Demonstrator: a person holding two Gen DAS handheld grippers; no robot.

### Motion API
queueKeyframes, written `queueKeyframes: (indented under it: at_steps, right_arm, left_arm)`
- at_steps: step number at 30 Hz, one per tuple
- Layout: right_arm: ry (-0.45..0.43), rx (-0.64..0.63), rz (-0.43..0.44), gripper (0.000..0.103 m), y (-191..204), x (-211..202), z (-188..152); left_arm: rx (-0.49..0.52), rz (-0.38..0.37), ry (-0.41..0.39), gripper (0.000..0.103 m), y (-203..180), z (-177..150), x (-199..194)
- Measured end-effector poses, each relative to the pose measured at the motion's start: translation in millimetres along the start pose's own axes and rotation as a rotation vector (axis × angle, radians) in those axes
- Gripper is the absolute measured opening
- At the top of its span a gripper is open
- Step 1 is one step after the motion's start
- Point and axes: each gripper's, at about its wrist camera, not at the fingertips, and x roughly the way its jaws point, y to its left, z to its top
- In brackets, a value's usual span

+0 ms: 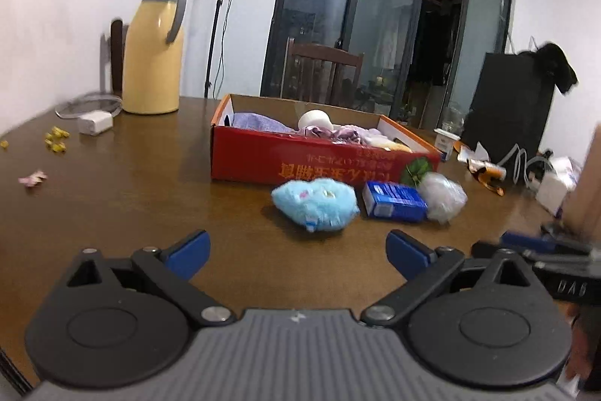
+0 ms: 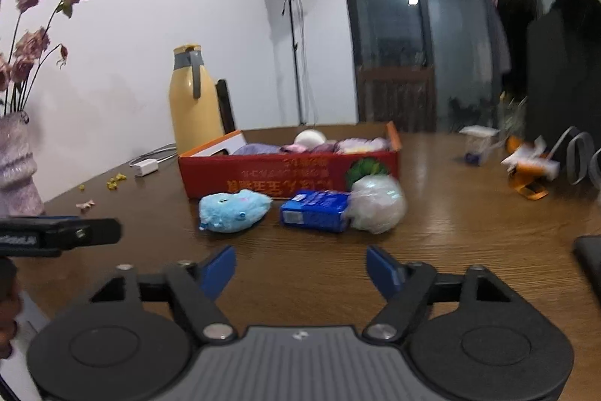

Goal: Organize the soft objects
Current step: 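Close both grippers on the light-blue plush toy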

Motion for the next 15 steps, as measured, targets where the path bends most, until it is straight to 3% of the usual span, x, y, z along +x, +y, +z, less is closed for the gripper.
queueKeyframes:
  at_steps: [3, 7, 12, 14, 15]
  right_arm:
    - [0.042, 0.066, 0.065, 0.064, -3, 37, 12]
    - [0.092, 0.108, 0.134, 0.06, 2, 87, 29]
    - [0.161, 0.142, 0.186, 0.053, 11, 144, 40]
    - [0.165, 0.166, 0.207, 0.051, 11, 156, 41]
    - [0.17, 0.189, 0.22, 0.047, 10, 160, 42]
  left_arm:
    - [-0.069, -0.015, 0.067, 0.072, 15, 18, 39]
    - [-0.186, -0.063, 0.116, 0.07, 33, 32, 81]
    - [-0.224, -0.067, 0.124, 0.069, 44, 44, 121]
    - [-0.235, -0.089, 0.154, 0.059, 48, 46, 134]
    - [-0.234, -0.109, 0.17, 0.047, 48, 45, 138]
